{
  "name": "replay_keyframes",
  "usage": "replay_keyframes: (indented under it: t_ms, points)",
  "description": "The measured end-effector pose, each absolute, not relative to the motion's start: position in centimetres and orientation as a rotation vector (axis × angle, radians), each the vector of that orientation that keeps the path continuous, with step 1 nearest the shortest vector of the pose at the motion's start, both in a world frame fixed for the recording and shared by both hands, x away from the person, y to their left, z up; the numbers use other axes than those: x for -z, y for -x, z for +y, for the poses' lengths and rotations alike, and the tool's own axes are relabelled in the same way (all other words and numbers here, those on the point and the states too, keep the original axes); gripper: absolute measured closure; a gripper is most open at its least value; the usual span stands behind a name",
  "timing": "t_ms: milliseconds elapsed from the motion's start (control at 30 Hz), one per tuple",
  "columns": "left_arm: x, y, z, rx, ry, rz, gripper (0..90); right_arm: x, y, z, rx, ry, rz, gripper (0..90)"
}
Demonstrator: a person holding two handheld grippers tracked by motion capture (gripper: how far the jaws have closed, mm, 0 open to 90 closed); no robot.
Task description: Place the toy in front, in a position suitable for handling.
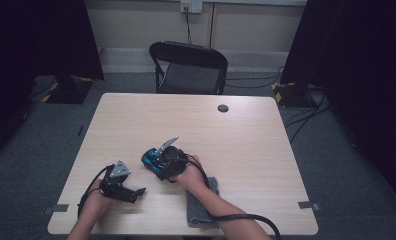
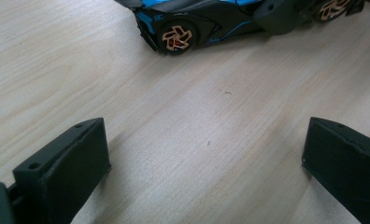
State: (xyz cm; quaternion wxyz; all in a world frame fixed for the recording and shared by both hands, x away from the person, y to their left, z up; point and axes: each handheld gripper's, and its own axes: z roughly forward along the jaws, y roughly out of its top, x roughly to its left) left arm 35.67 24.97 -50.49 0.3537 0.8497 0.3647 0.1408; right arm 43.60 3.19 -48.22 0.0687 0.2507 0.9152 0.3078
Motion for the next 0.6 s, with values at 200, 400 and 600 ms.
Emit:
replay_keyframes:
  t_ms: [200,400,600]
  points:
    - [50.49,-35.67,24.97,-0.364,-2.197,0.943,0.0,48.73,-43.22,3.19,-0.929,-0.744,2.734,24.2]
    - [50.49,-35.67,24.97,-0.364,-2.197,0.943,0.0,48.15,-43.65,3.19,-0.968,-0.81,2.711,17.0]
    - [50.49,-35.67,24.97,-0.364,-2.197,0.943,0.0,48.89,-43.6,3.72,-0.933,-0.829,2.706,16.2]
